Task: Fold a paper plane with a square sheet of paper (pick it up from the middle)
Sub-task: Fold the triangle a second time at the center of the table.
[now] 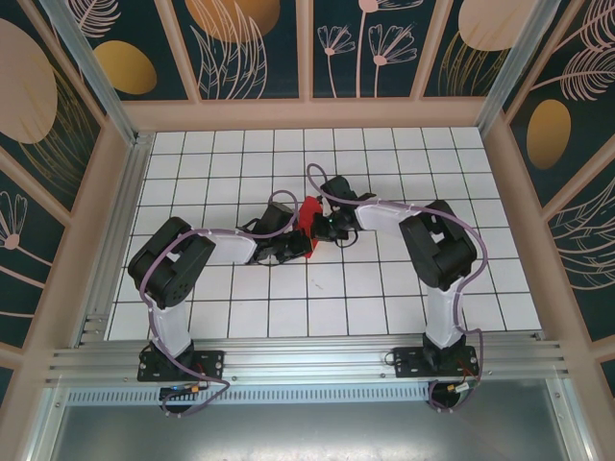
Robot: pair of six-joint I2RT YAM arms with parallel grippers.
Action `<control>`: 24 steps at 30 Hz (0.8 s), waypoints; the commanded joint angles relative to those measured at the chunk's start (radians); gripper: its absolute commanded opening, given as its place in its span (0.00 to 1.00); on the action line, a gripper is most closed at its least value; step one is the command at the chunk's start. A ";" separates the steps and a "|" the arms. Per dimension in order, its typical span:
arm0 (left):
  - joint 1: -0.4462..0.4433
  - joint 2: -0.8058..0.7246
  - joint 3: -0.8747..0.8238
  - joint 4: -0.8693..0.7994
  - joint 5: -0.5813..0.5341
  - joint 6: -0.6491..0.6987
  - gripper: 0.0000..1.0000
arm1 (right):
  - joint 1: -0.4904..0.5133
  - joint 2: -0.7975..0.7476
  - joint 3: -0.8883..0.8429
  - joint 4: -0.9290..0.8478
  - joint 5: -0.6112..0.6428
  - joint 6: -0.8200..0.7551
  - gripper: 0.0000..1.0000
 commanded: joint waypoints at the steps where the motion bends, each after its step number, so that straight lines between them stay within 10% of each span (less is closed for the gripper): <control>1: -0.004 0.025 0.004 -0.052 -0.033 0.008 0.07 | -0.003 0.045 0.015 -0.023 -0.013 0.011 0.07; 24: -0.032 -0.005 -0.035 -0.048 0.040 0.030 0.07 | 0.003 0.088 0.008 -0.040 0.028 0.069 0.07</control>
